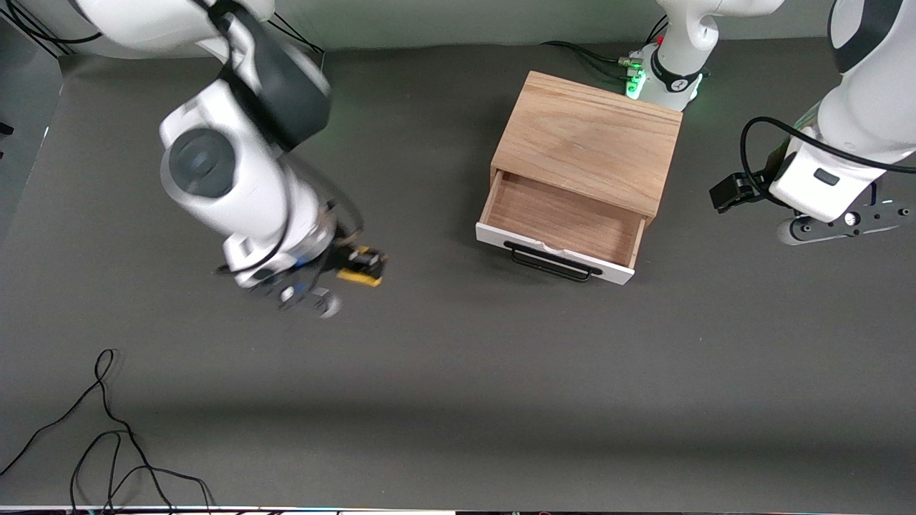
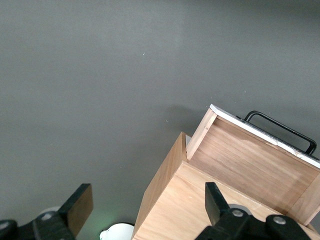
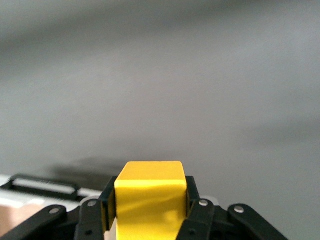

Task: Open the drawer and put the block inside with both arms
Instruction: 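Carry the yellow cube with the right gripper over the open drawer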

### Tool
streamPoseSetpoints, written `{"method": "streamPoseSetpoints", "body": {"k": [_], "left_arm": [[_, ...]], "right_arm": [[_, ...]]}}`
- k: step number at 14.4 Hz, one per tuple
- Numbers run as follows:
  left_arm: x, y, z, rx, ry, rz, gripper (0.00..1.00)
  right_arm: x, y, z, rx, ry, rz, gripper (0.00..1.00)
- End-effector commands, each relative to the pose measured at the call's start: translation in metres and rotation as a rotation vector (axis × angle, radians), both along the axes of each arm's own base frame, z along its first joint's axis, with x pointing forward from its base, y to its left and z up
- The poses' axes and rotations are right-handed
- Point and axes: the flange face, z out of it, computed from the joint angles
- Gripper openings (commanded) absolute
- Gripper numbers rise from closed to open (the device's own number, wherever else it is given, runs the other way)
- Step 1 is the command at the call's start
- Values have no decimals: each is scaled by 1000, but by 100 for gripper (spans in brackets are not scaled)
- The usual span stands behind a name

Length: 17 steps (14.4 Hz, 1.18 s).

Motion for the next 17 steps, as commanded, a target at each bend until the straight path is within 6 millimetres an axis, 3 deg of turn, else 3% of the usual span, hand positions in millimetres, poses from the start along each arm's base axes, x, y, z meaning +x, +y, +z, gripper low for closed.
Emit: {"method": "streamPoseSetpoints", "body": {"k": [1, 4, 8, 12, 17], "left_arm": [[-7, 4, 2, 15, 12, -3, 99], [-7, 0, 1, 14, 10, -11, 99], [-4, 10, 0, 12, 10, -6, 99], [-4, 10, 1, 12, 7, -6, 100], [-2, 10, 2, 9, -8, -6, 100]], "right_arm": [[3, 19, 7, 66, -31, -22, 2], [2, 39, 0, 125, -48, -43, 2], [-19, 96, -33, 143, -46, -18, 0], [-66, 166, -70, 81, -44, -58, 0], [-107, 214, -110, 37, -23, -52, 0]]}}
